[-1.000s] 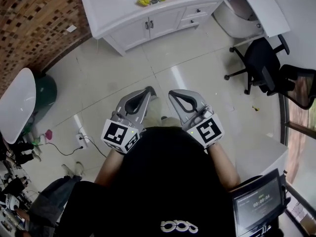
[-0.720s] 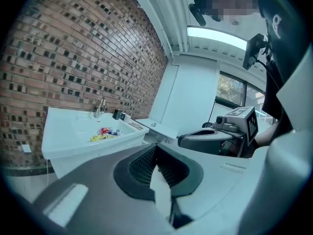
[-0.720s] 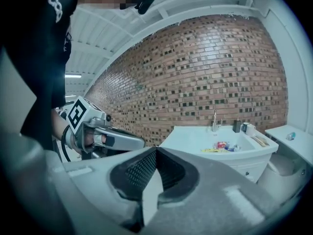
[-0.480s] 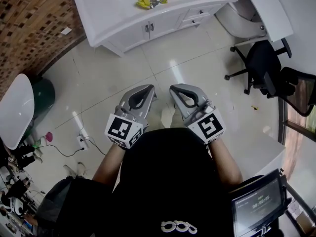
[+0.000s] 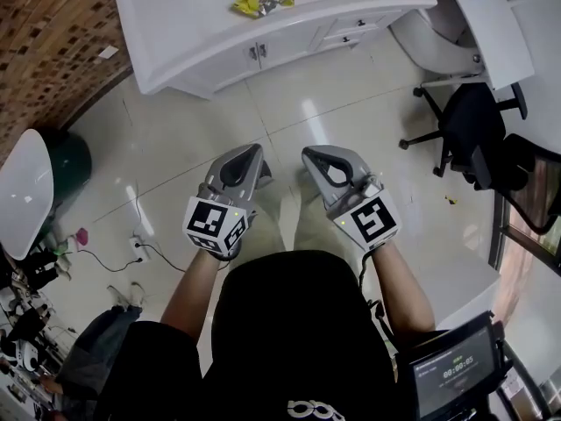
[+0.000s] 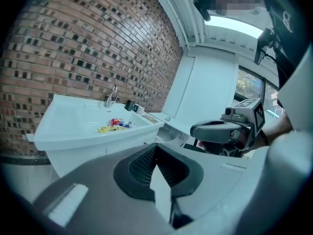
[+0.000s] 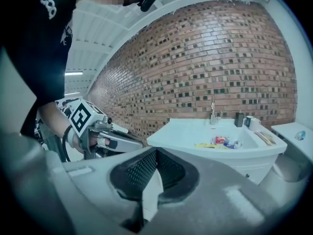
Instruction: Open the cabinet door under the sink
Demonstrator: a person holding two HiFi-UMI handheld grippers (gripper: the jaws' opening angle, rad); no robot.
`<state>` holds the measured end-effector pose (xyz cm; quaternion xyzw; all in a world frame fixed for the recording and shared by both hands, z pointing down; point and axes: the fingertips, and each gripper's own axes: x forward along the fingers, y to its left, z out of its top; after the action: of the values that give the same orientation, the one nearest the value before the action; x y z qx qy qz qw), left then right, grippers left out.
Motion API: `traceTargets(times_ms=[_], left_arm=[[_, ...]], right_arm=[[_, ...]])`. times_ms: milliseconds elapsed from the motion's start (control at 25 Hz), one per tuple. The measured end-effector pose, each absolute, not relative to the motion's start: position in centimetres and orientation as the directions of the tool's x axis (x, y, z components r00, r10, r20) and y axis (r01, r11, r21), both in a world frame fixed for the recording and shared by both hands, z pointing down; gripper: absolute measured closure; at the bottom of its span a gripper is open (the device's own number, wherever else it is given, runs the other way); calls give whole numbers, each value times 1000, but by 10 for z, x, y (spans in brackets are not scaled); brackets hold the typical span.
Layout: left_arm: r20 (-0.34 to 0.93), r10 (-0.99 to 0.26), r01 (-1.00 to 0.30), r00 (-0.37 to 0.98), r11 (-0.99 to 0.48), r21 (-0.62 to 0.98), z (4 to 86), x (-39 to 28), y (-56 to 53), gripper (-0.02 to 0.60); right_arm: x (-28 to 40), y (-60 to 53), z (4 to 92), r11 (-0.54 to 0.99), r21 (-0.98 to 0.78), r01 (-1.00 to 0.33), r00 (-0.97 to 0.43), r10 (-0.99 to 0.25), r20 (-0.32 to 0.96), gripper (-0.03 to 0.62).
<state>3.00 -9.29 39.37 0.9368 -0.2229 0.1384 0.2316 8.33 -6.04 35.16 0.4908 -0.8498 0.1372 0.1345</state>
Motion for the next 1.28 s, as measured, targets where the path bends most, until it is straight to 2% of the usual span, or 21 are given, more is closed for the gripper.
traceTargets(times_ms=[280,840,1080,1280], left_arm=[[407,-379,-530,831,-761,375,446,67,-123,565],[463,-552,-715,693,-606,349,597,72,-214,561],[500,-554,-737,666,-591,327,666,79,-249,523],[508,-580,-759,637,-586,284,704,87,-283,509]], right_arm=[[118,-64,387,465,-137,-874,-480,-790,382,603],[146,-91,467,443,-192,-876,-482,-777,406,603],[148,-100,511,436,-257,-862,-505,-771,387,603],[146,-115,532,454,-244,-857,-515,-774,368,603]])
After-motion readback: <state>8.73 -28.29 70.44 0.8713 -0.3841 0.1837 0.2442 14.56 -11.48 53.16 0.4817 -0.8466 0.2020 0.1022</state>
